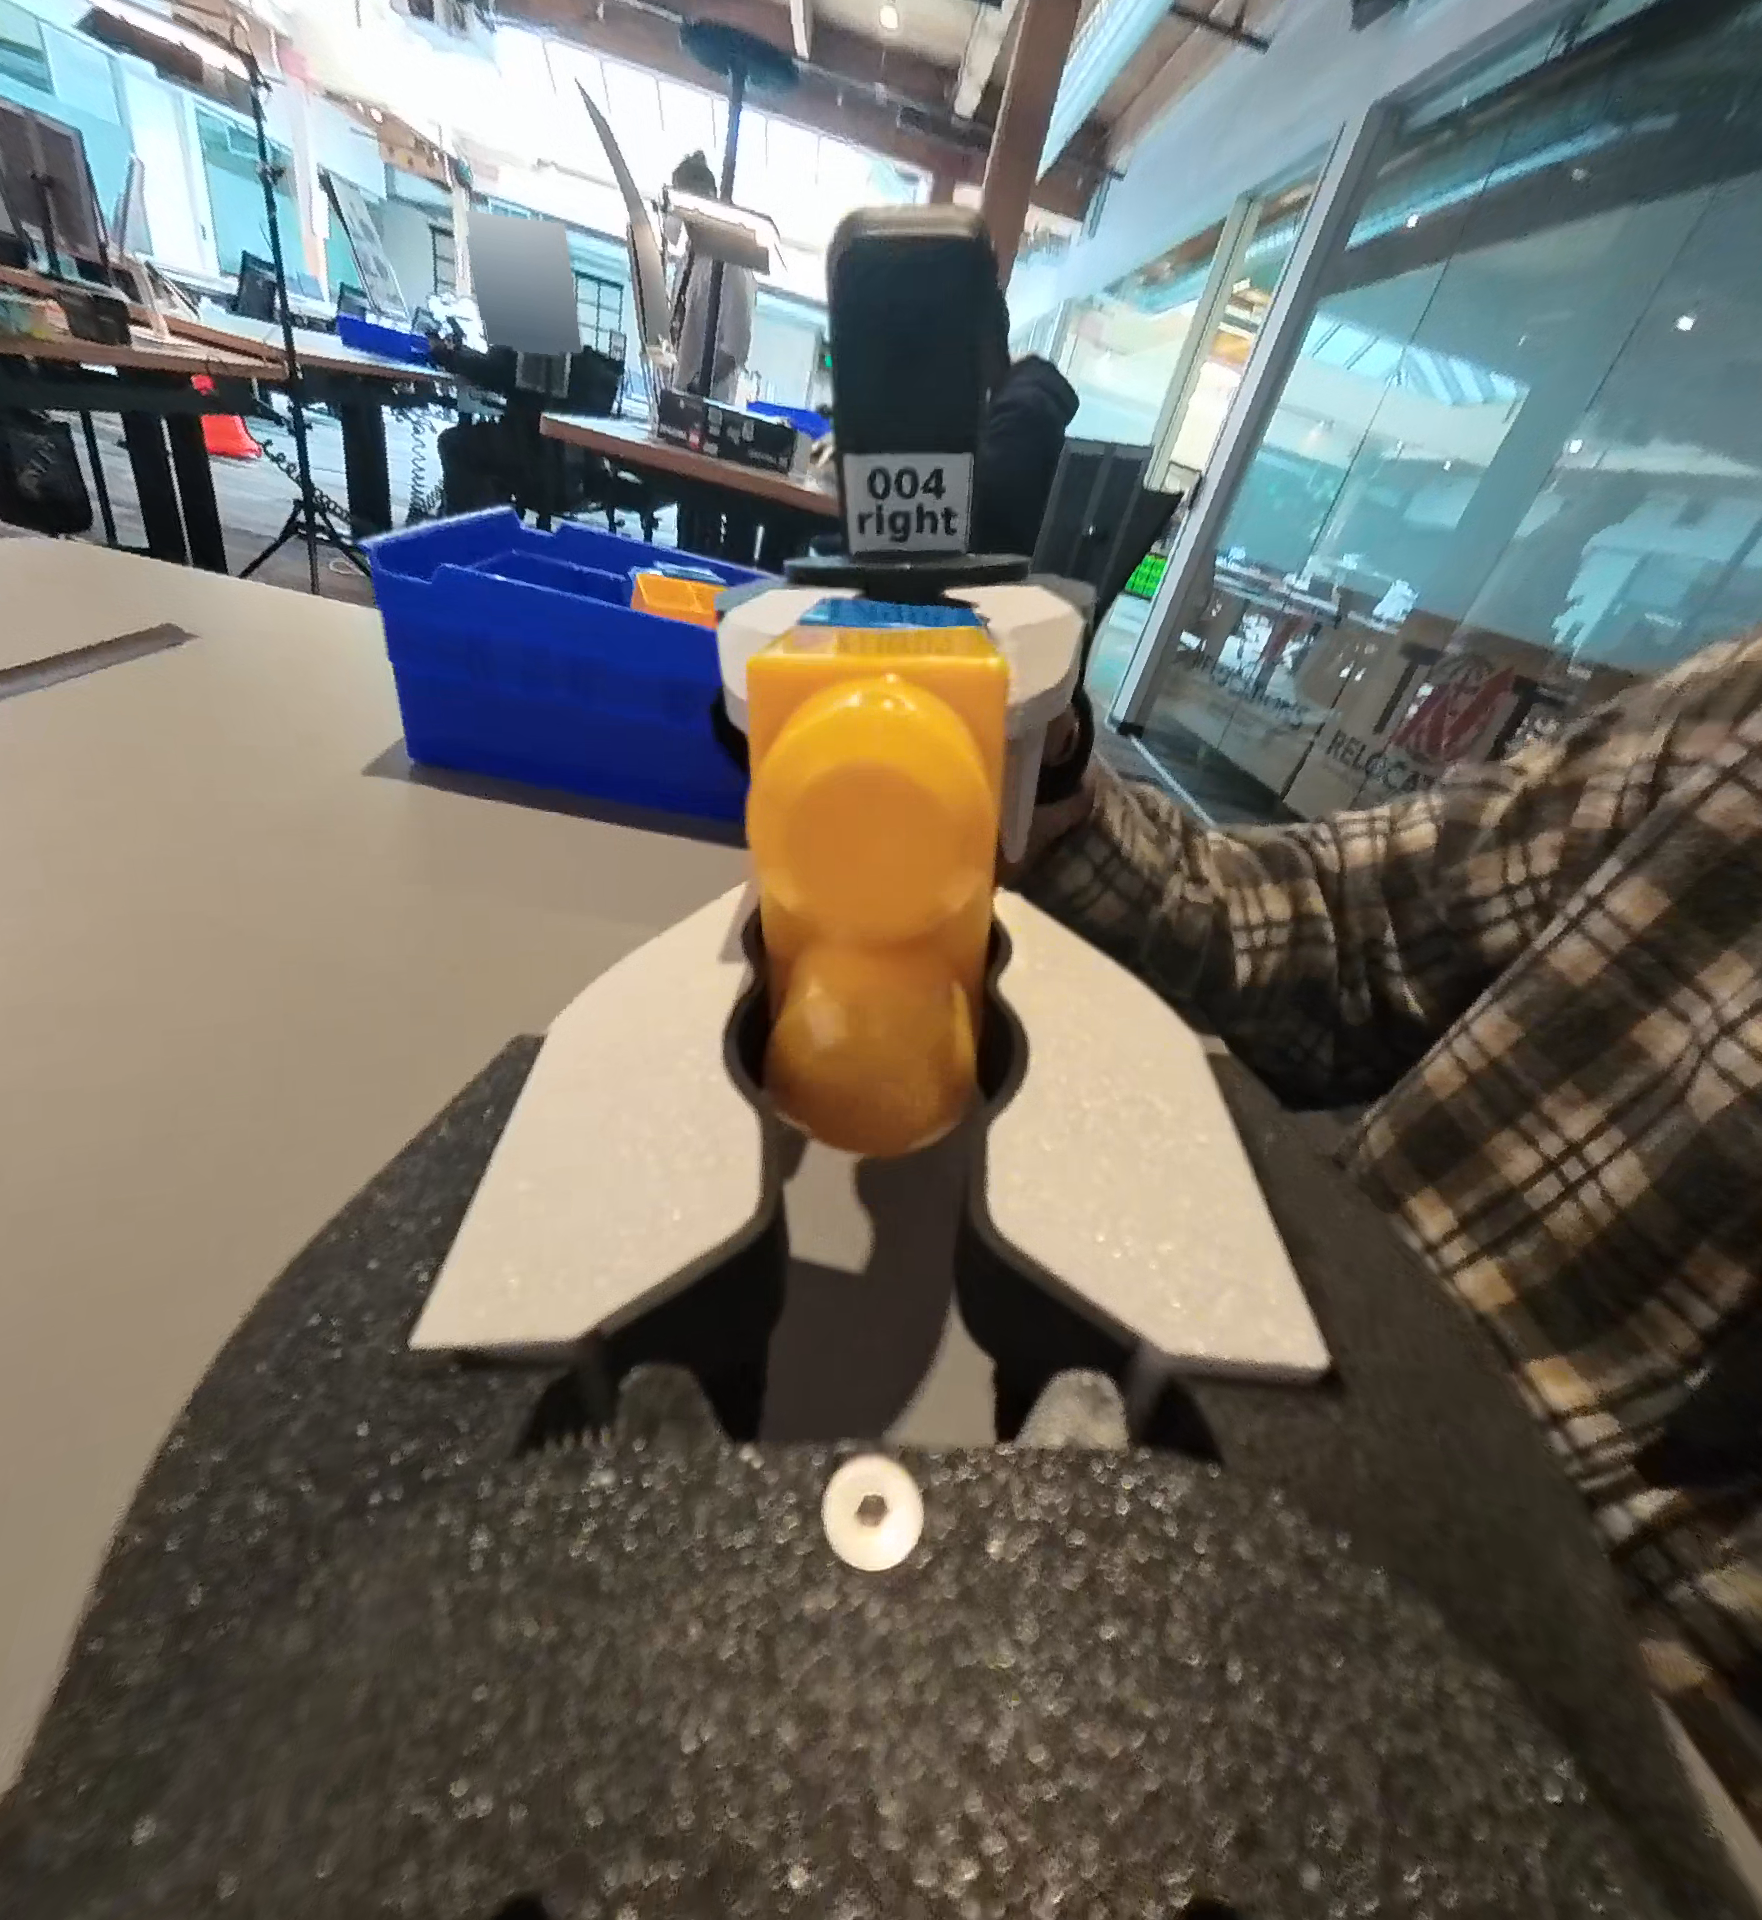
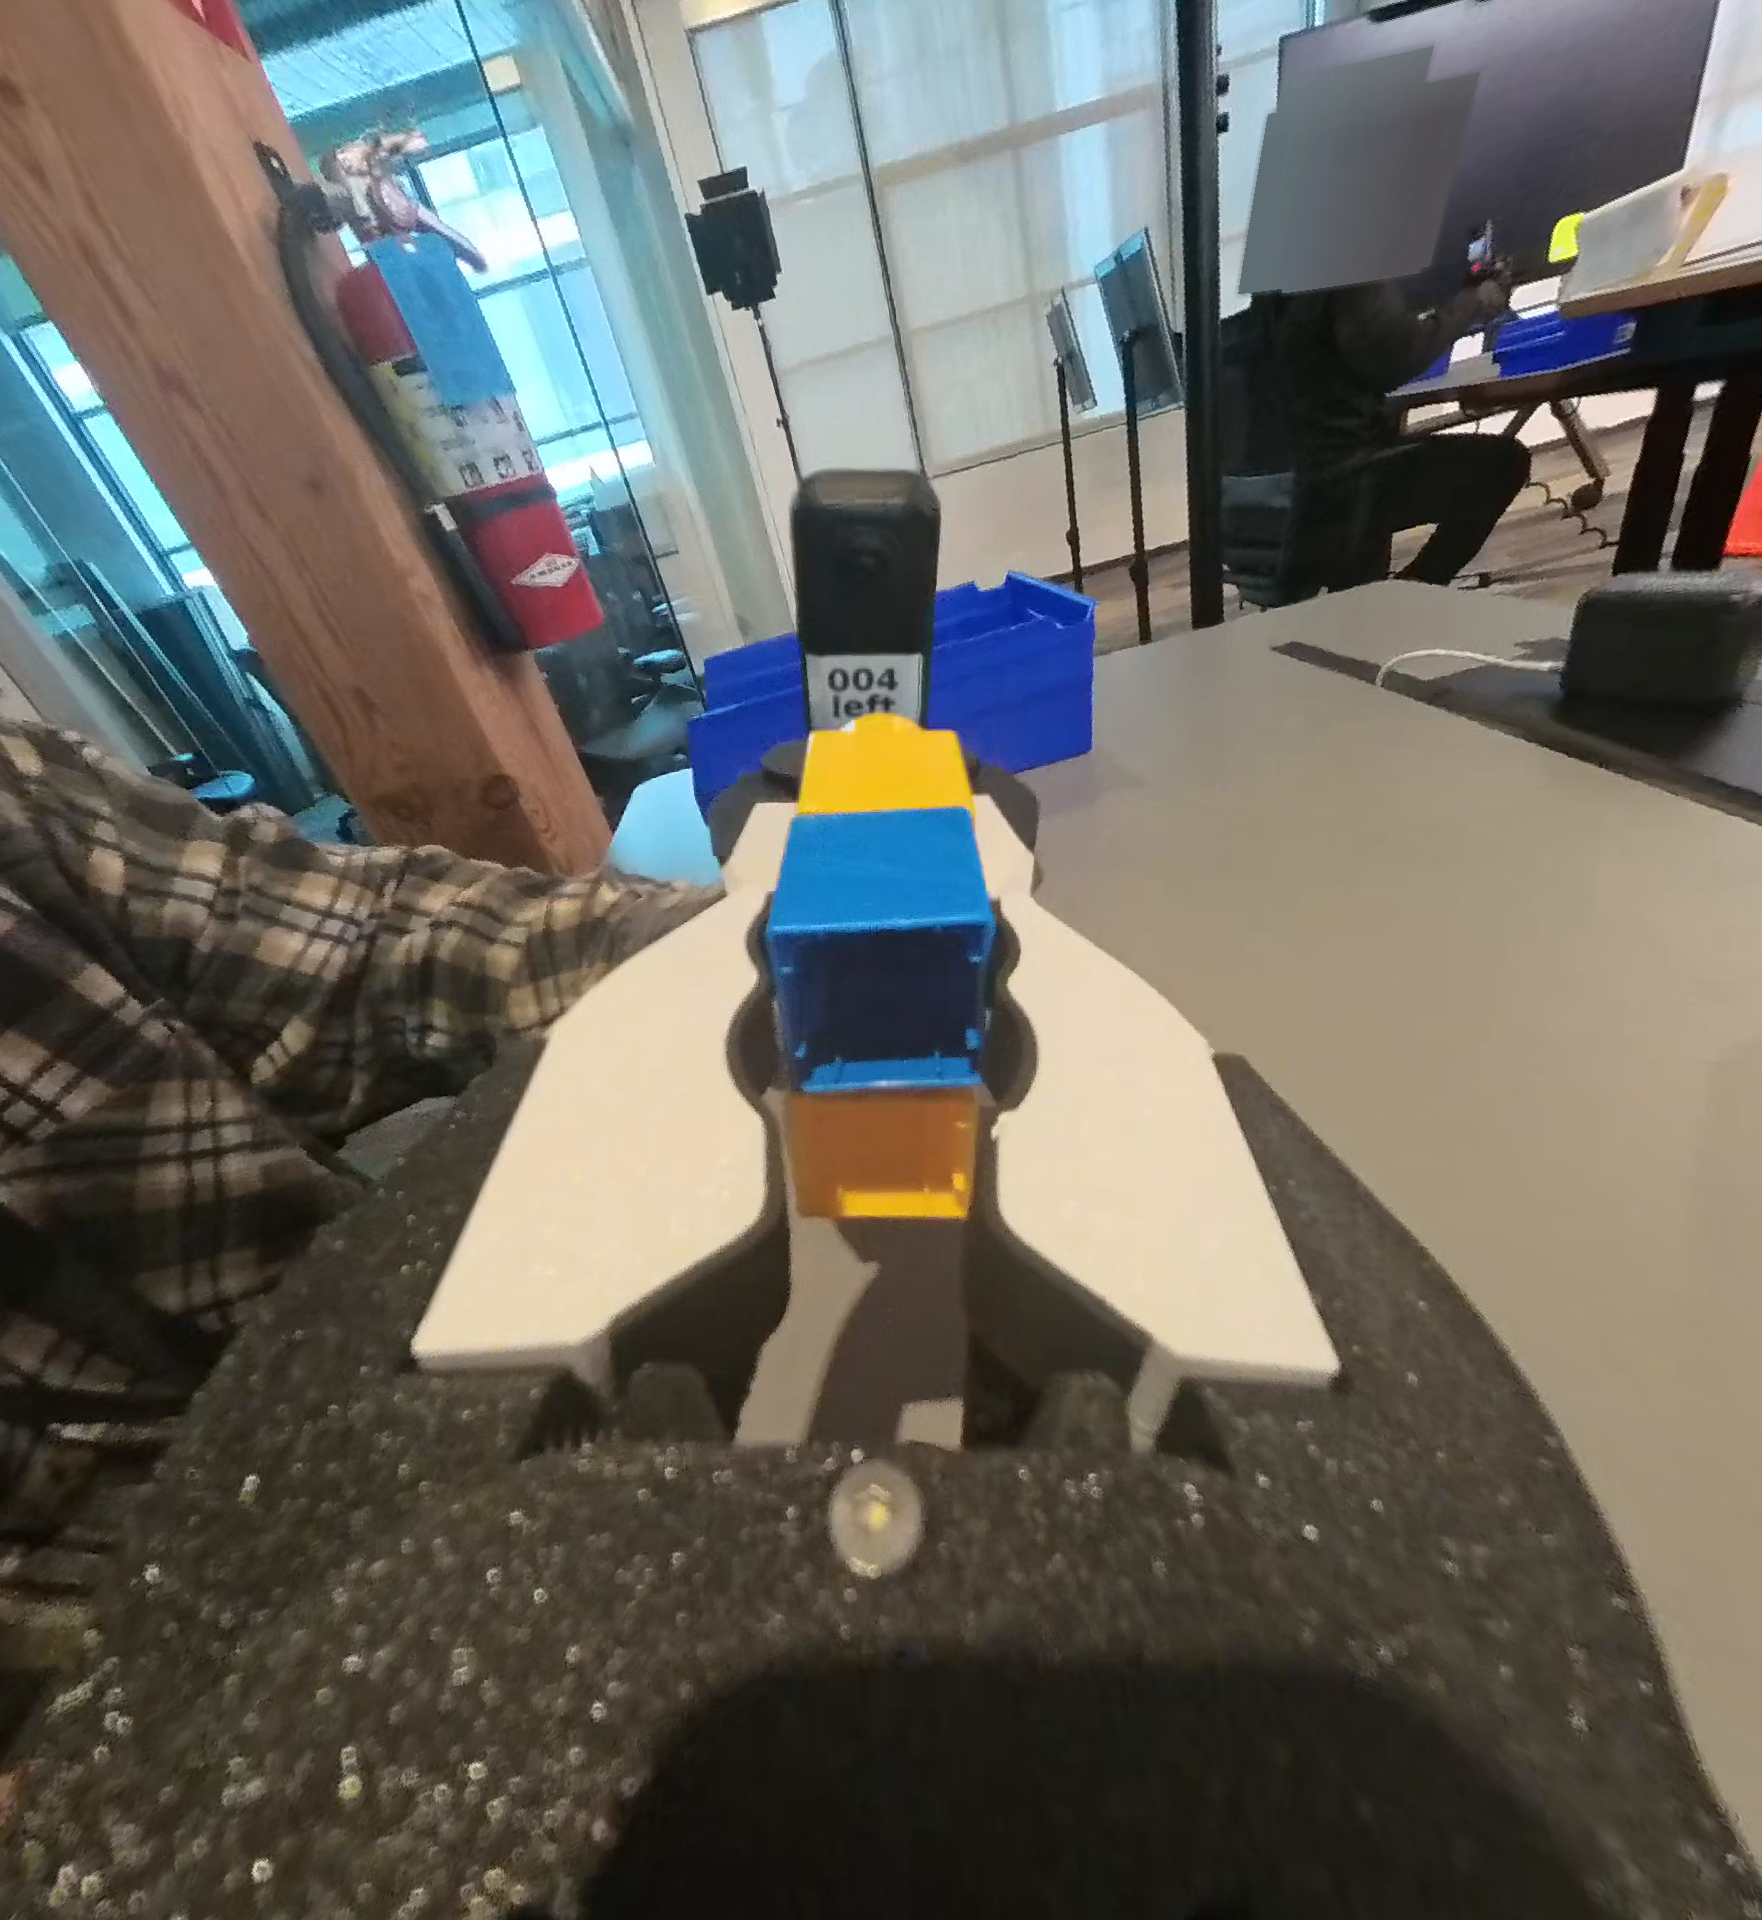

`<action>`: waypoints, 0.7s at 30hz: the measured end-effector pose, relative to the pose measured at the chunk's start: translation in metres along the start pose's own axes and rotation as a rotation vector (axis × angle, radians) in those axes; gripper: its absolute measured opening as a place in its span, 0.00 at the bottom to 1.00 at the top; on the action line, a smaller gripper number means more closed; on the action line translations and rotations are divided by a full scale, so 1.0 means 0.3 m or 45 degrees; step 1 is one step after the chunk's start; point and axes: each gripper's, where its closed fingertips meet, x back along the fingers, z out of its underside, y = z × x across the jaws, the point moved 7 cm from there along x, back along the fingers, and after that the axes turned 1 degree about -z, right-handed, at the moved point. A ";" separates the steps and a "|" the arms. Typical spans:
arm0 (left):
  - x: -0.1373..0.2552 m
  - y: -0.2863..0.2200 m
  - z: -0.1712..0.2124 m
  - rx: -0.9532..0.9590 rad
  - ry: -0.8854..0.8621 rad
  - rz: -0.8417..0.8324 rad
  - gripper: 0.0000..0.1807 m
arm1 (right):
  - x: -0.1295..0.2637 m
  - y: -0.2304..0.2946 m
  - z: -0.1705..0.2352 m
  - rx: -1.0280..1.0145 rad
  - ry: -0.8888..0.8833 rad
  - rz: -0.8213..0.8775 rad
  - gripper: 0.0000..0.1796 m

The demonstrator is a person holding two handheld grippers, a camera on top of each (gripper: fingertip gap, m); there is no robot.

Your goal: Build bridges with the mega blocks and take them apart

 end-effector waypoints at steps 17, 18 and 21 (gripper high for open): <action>0.187 0.048 -0.130 0.081 -0.423 -0.166 0.20 | 0.286 0.010 -0.197 -0.013 -0.113 0.541 0.20; 0.181 0.045 -0.130 0.069 -0.407 -0.175 0.20 | 0.346 0.022 -0.226 0.038 -0.065 0.662 0.20; 0.162 0.029 -0.133 0.030 -0.367 -0.165 0.20 | 0.577 0.046 -0.303 0.139 0.098 1.054 0.20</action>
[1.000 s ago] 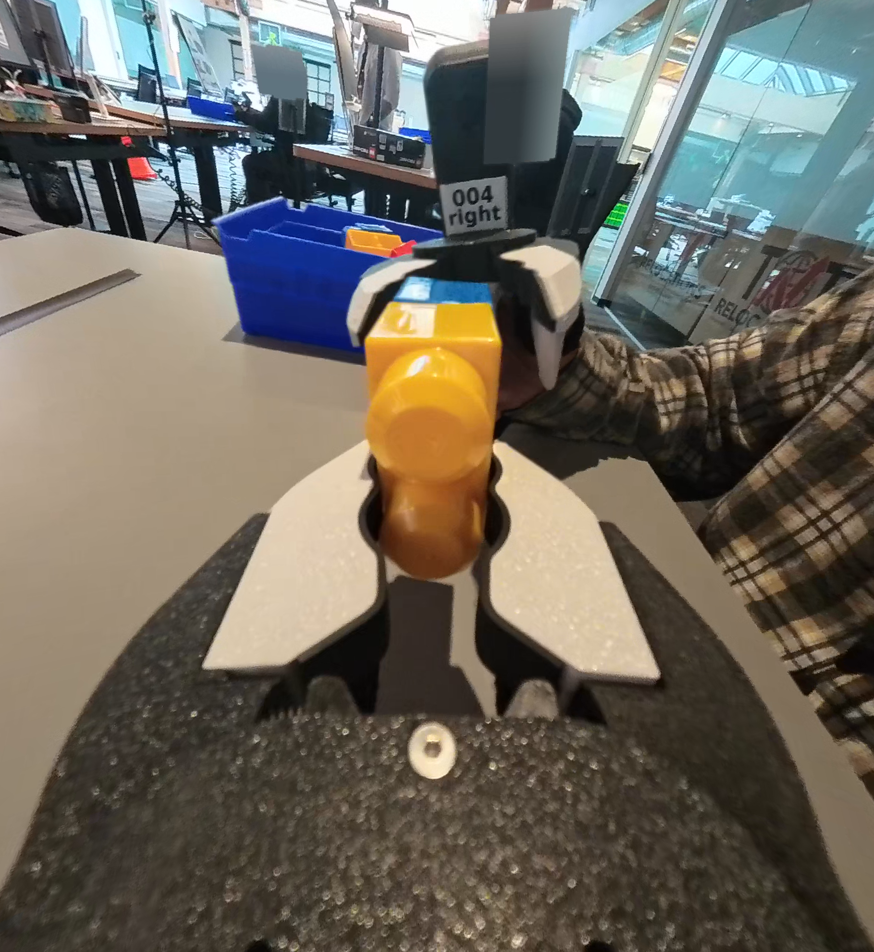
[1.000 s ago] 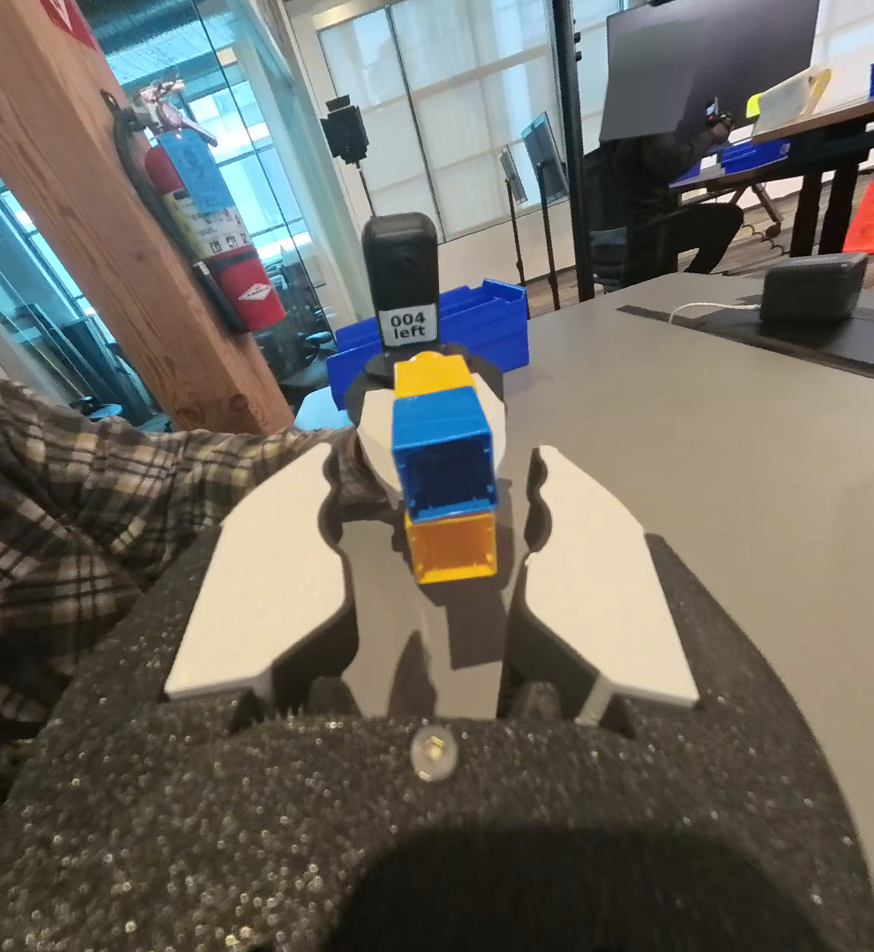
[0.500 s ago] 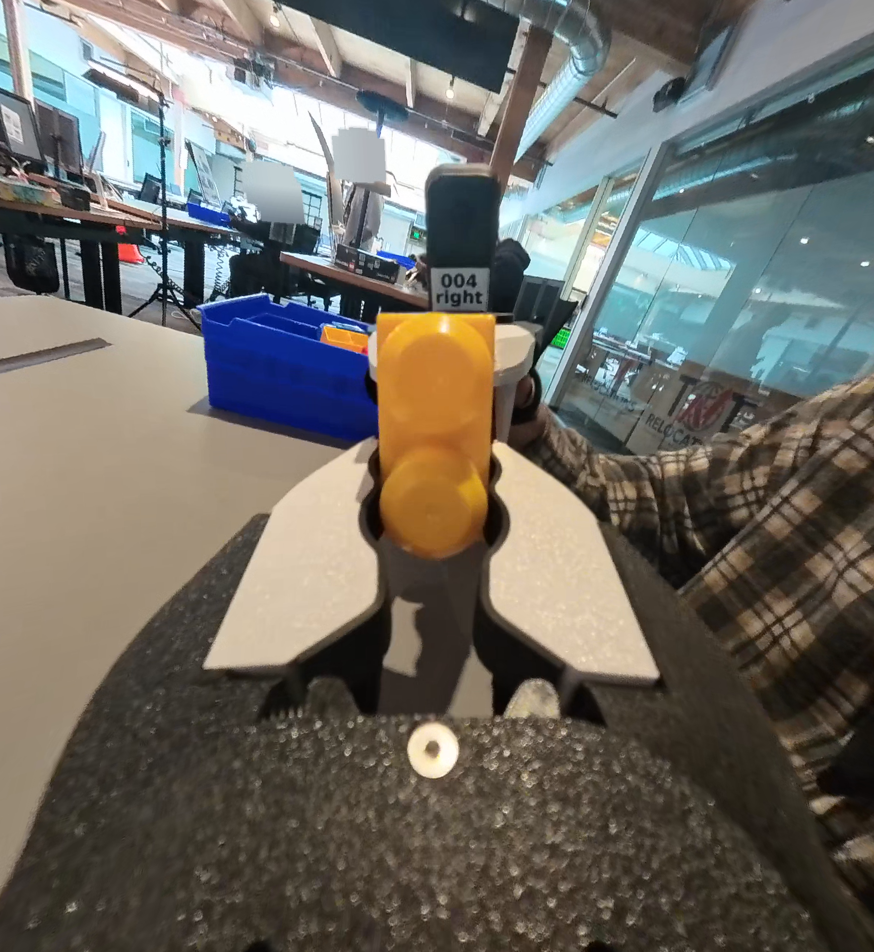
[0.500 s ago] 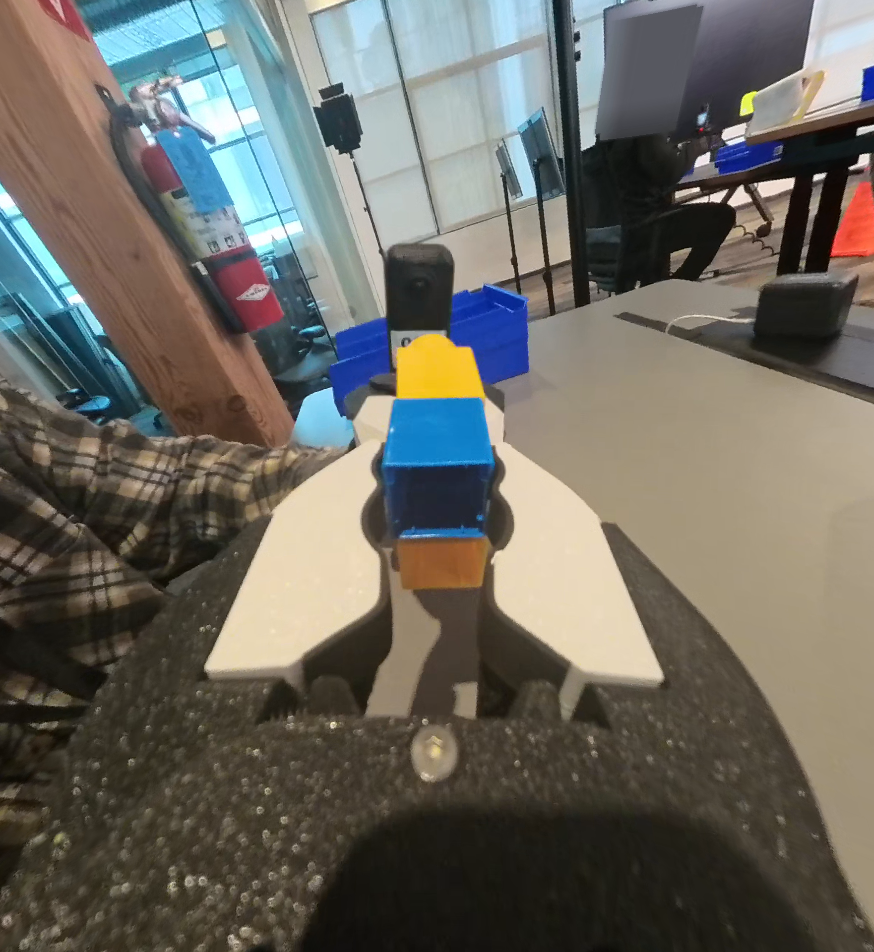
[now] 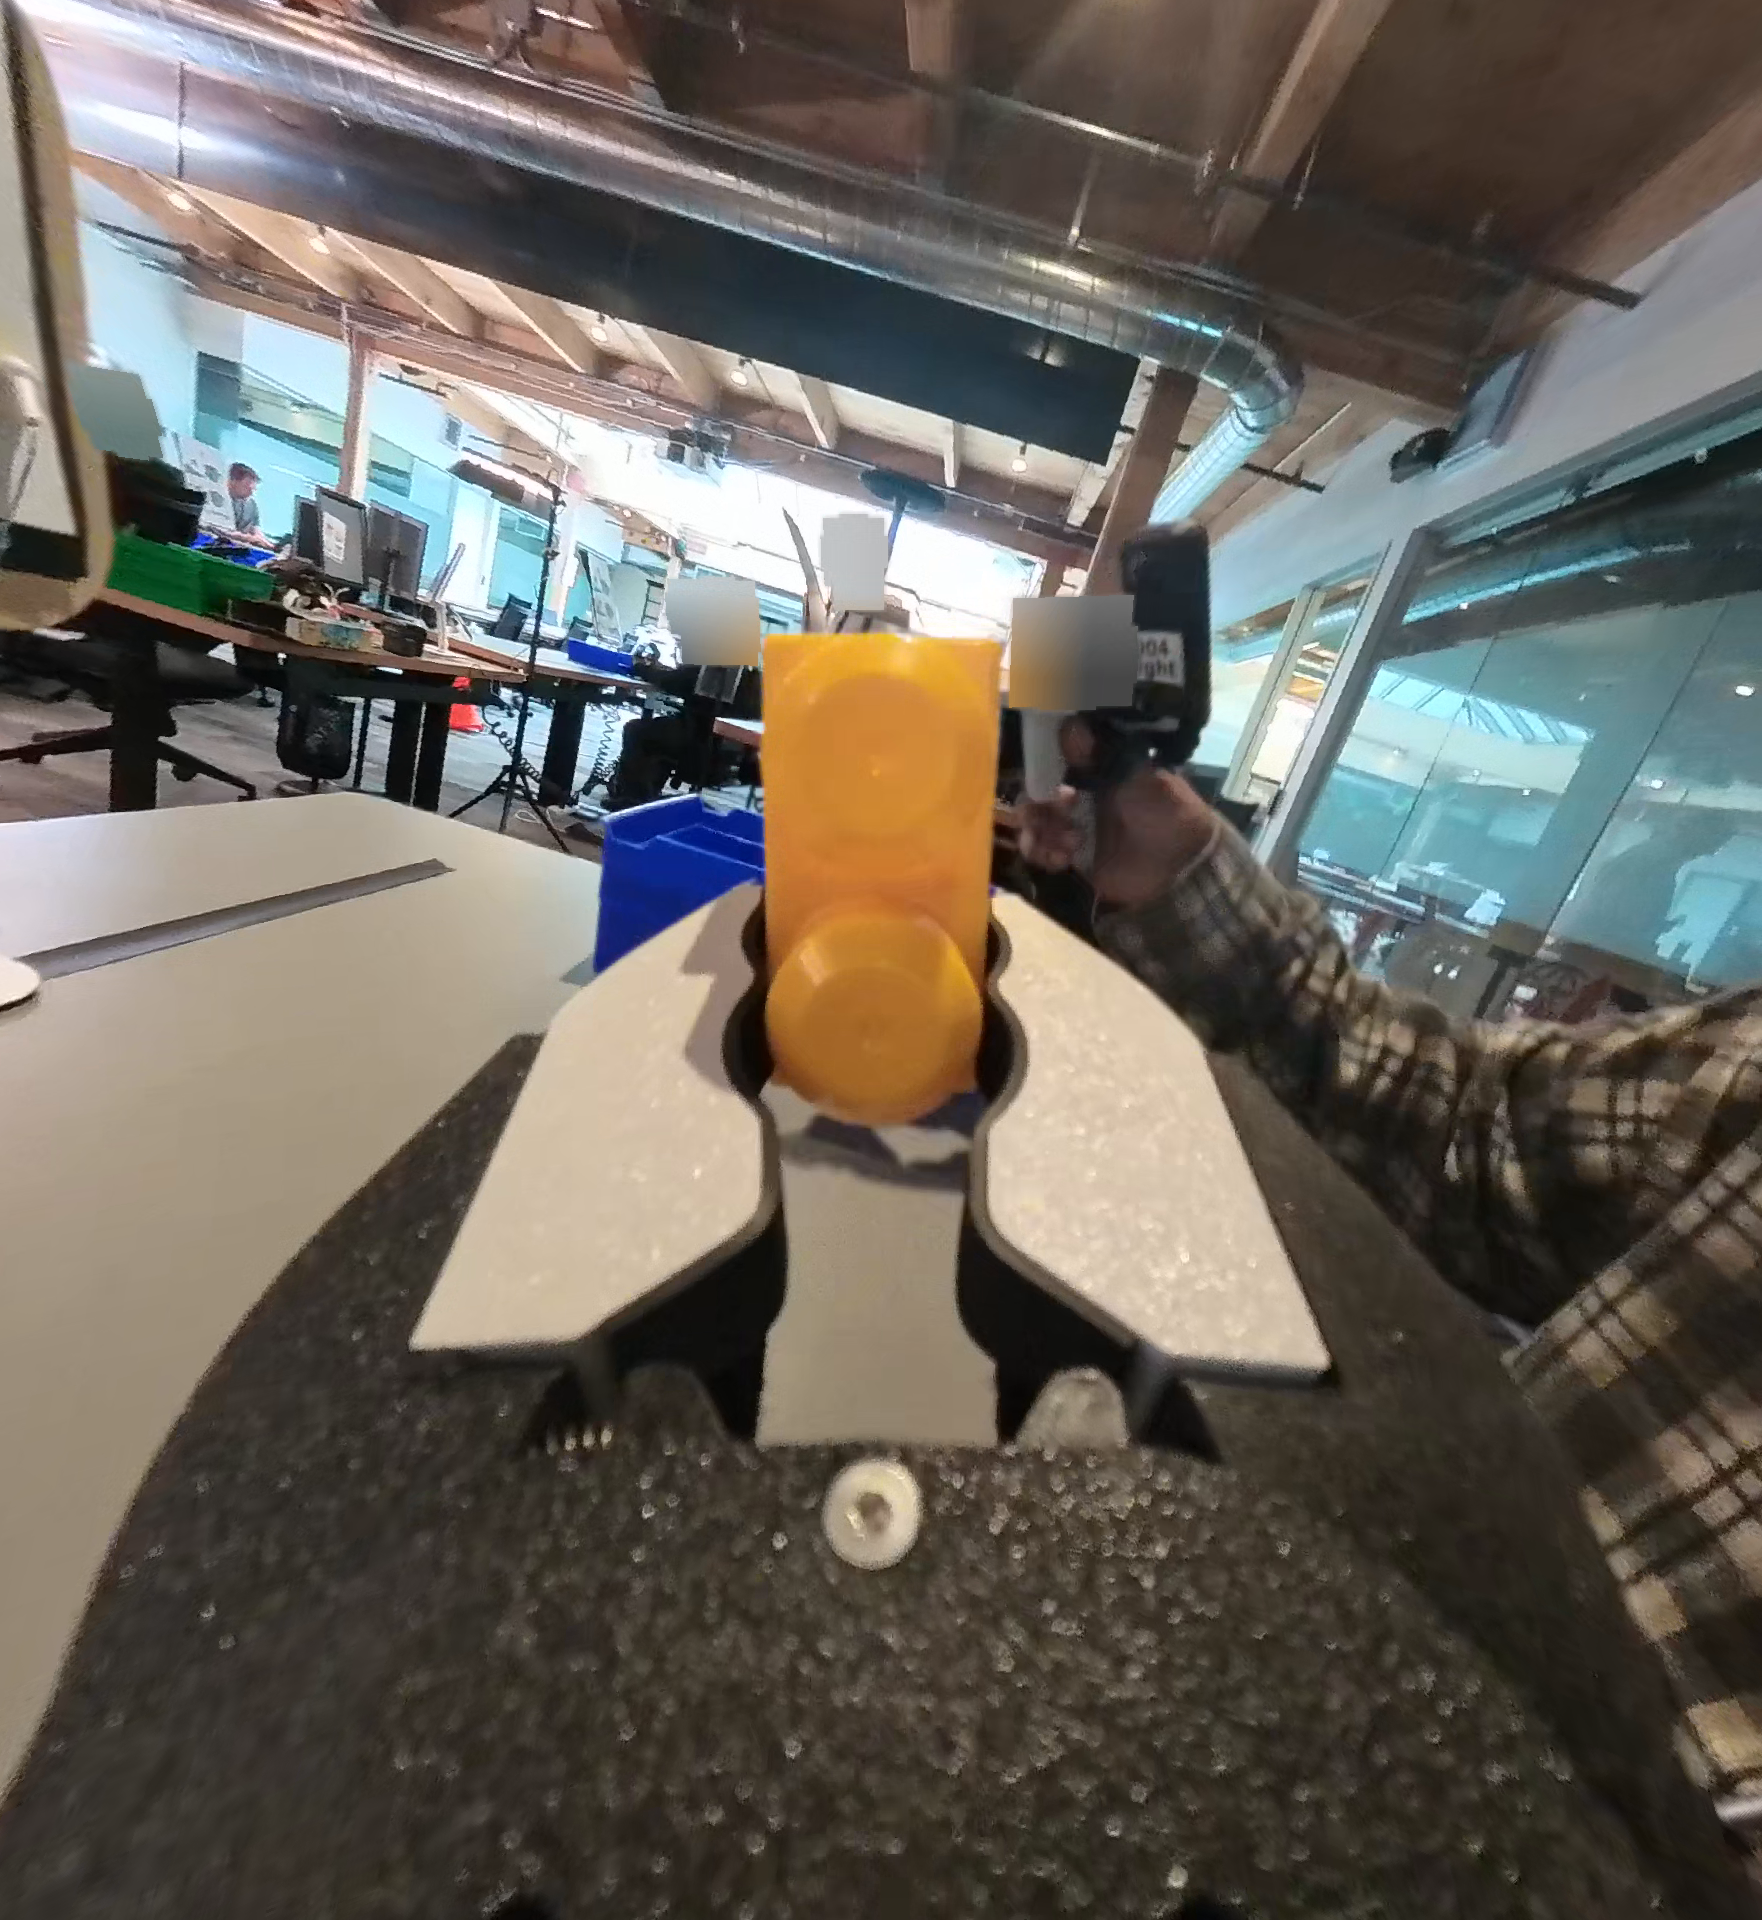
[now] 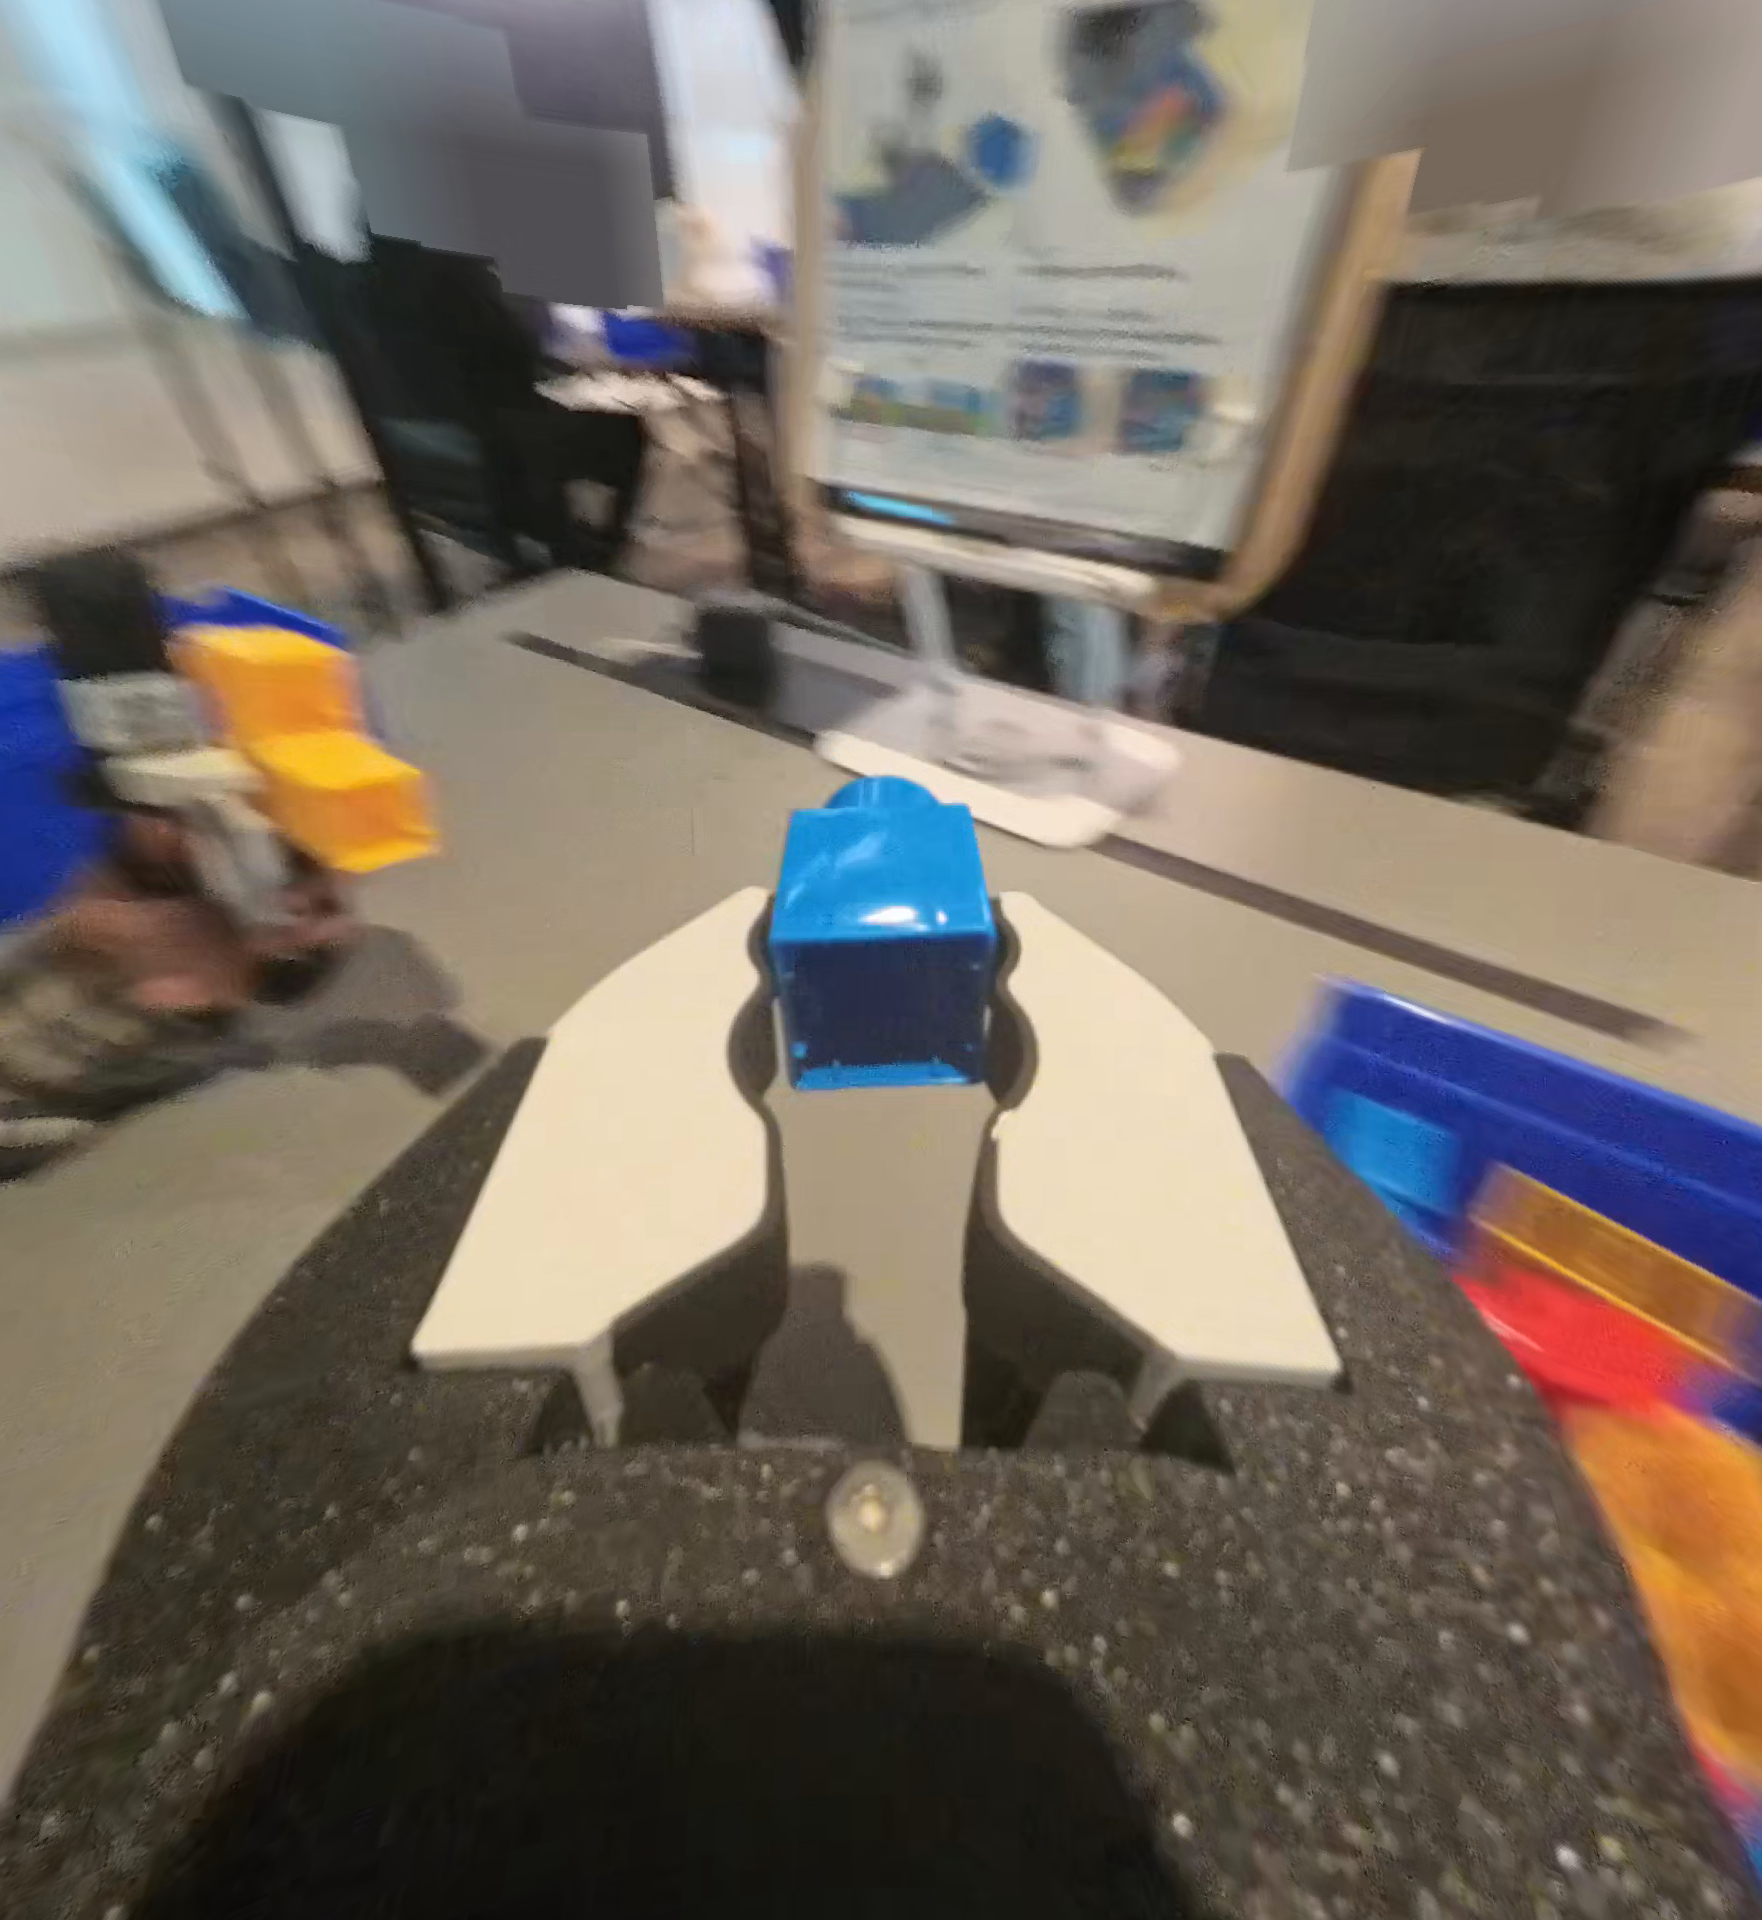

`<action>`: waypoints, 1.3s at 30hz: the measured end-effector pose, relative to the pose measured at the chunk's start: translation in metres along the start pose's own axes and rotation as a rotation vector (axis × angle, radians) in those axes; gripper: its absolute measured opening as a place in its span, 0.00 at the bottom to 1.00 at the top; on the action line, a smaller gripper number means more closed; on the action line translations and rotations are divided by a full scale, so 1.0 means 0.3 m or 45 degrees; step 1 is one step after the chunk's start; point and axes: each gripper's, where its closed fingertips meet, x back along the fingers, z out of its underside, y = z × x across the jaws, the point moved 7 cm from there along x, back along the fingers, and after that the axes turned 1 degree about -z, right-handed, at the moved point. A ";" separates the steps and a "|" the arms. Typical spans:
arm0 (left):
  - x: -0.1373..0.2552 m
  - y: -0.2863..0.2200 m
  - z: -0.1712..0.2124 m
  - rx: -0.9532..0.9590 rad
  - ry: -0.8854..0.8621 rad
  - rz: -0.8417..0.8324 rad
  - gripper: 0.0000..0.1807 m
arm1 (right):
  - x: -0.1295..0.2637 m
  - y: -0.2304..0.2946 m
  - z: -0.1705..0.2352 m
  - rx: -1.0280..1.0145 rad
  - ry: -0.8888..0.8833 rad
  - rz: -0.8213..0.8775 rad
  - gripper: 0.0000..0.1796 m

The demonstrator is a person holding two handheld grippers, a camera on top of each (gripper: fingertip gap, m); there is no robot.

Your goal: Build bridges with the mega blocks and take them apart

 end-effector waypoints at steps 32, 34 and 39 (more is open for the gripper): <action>0.052 0.039 -0.030 -0.011 -0.075 -0.062 0.20 | -0.405 0.276 -0.087 0.015 -0.285 -0.680 0.45; 0.068 0.043 -0.045 -0.016 -0.105 -0.065 0.20 | -0.499 0.325 -0.074 -0.008 -0.258 -0.807 0.45; 0.094 0.055 -0.061 -0.014 -0.148 -0.072 0.20 | -0.654 0.412 -0.020 -0.113 -0.161 -1.054 0.44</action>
